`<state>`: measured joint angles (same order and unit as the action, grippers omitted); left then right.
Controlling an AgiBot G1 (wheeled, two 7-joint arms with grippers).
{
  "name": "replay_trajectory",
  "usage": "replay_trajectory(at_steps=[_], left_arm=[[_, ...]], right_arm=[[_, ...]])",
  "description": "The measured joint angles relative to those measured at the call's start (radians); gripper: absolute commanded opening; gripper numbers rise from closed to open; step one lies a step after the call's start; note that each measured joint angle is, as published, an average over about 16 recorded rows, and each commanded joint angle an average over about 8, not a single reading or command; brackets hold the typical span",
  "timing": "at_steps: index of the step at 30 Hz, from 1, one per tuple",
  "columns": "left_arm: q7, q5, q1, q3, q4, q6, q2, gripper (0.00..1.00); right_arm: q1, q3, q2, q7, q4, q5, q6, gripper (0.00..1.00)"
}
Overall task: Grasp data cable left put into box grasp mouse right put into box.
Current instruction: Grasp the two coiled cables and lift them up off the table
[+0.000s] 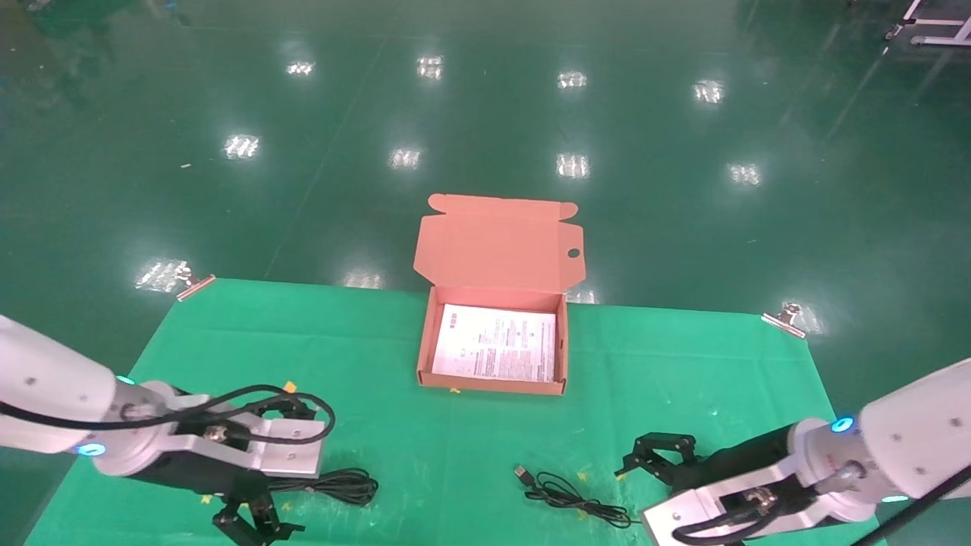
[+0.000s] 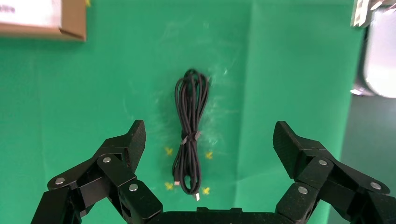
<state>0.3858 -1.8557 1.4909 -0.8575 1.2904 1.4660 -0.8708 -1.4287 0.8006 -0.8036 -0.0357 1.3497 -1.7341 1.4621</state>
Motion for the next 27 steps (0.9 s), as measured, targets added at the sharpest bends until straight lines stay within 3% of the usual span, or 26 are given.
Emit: replay_trajectory(at_steps=[11, 19, 27], left_arm=[[0.022, -0.144, -0.031, -0.05, -0.191, -0.11, -0.103, 1.0], [-0.018, -0.127, -0.042, -0.036, -0.406, -0.189, -0.157, 1.0], [-0.086, -0.086, -0.037, -0.012, -0.605, -0.248, -0.201, 1.0]], right_arm=[[0.074, 0.043, -0.055, 0.085, -0.029, -0.152, -0.124, 1.0], [0.124, 0.046, -0.102, 0.145, -0.109, -0.198, -0.217, 1.0], [0.143, 0.046, -0.162, 0.148, -0.236, -0.222, -0.297, 1.0]])
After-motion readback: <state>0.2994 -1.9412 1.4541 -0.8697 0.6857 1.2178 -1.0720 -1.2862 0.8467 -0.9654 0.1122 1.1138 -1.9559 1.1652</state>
